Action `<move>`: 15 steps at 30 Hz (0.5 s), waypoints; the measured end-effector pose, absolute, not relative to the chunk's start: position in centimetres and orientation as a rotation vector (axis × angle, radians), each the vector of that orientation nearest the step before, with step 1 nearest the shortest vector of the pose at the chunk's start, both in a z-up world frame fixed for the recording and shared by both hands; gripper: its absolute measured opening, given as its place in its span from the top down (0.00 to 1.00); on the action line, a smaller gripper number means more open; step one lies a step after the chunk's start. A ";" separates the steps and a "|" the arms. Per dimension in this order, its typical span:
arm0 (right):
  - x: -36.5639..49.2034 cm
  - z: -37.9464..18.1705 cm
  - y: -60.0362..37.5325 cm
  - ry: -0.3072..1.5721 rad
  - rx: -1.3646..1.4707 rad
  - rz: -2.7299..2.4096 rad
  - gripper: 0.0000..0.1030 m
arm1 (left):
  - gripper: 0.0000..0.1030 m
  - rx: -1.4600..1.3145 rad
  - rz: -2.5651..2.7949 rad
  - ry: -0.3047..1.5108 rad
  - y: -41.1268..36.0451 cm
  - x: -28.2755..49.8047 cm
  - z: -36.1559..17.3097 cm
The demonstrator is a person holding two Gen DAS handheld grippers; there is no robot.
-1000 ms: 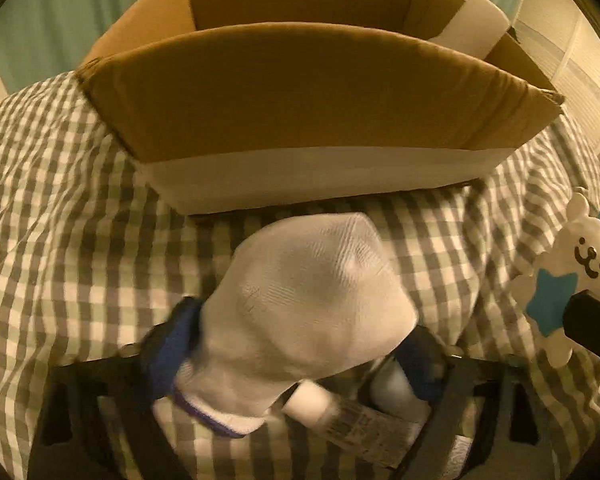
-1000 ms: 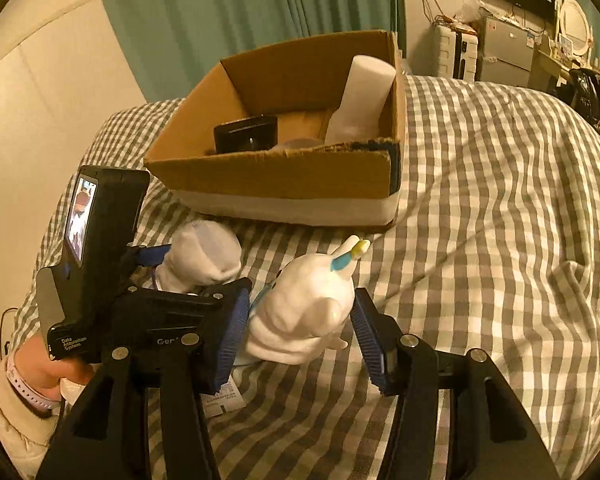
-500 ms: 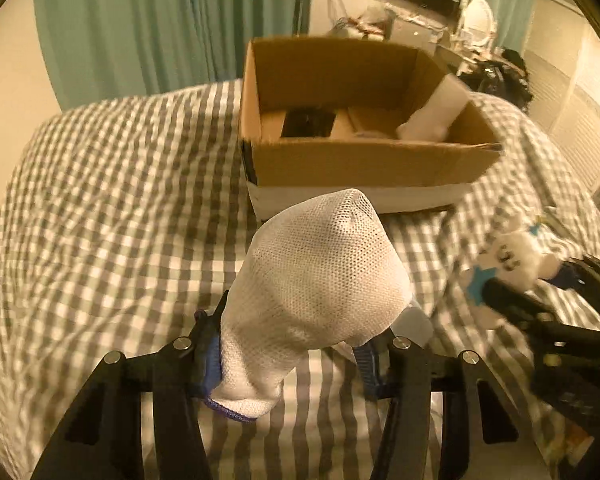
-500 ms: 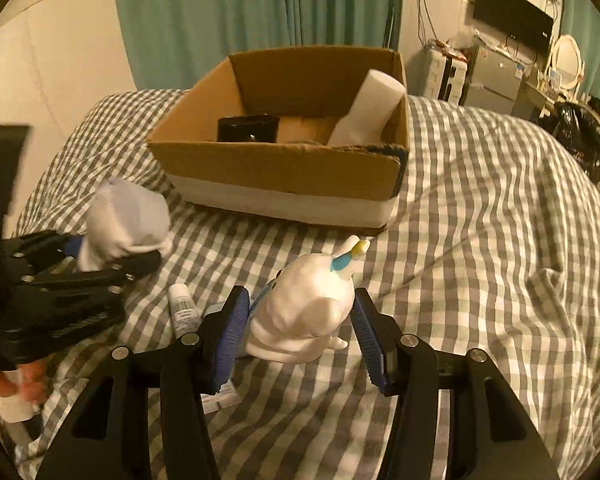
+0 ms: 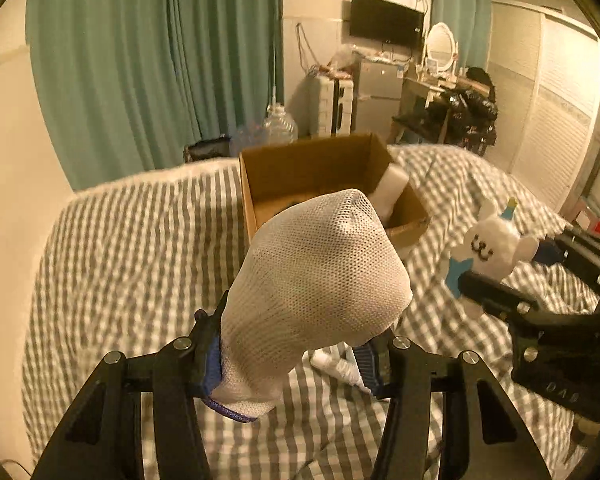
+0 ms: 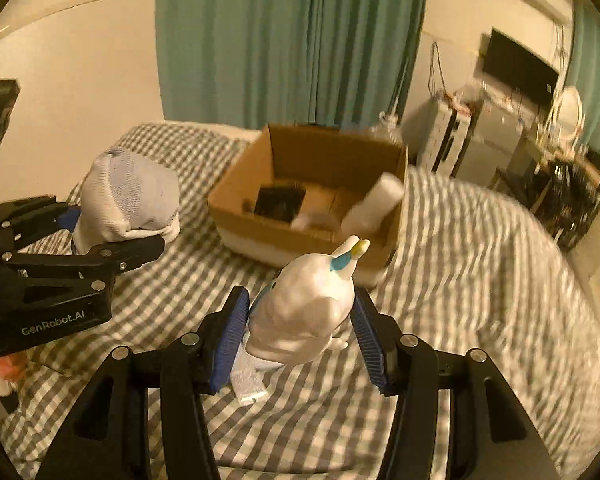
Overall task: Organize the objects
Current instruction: 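Drop the sock into the box with the left tool while the right tool releases the bunny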
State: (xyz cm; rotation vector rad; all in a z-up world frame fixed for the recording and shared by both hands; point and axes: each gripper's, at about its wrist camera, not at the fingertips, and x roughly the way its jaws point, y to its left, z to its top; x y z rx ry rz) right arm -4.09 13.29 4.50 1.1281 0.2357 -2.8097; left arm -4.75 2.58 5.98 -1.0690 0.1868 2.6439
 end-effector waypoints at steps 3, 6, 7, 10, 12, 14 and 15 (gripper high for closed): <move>-4.5 7.7 12.9 0.303 1.046 -2.849 0.49 | 0.47 -1.021 2.664 0.195 2.5 -5.7 8.3; -5.9 10.2 13.0 0.281 0.985 -2.856 0.49 | 0.47 -0.976 2.666 0.186 2.7 -7.4 10.0; -6.4 10.7 13.2 0.263 0.973 -2.851 0.49 | 0.47 -0.967 2.666 0.187 2.9 -8.3 10.2; -9.1 11.5 13.6 0.209 0.959 -2.843 0.49 | 0.47 -0.997 2.679 0.208 3.7 -11.7 9.8; -11.6 11.0 13.8 0.199 0.986 -2.845 0.49 | 0.47 -1.010 2.663 0.205 4.4 -13.9 9.1; -13.9 10.1 14.1 0.197 1.012 -2.844 0.49 | 0.47 -1.028 2.651 0.199 4.9 -16.2 8.0; -14.9 9.6 14.4 0.188 1.022 -2.845 0.49 | 0.47 -1.035 2.644 0.198 5.2 -17.1 7.4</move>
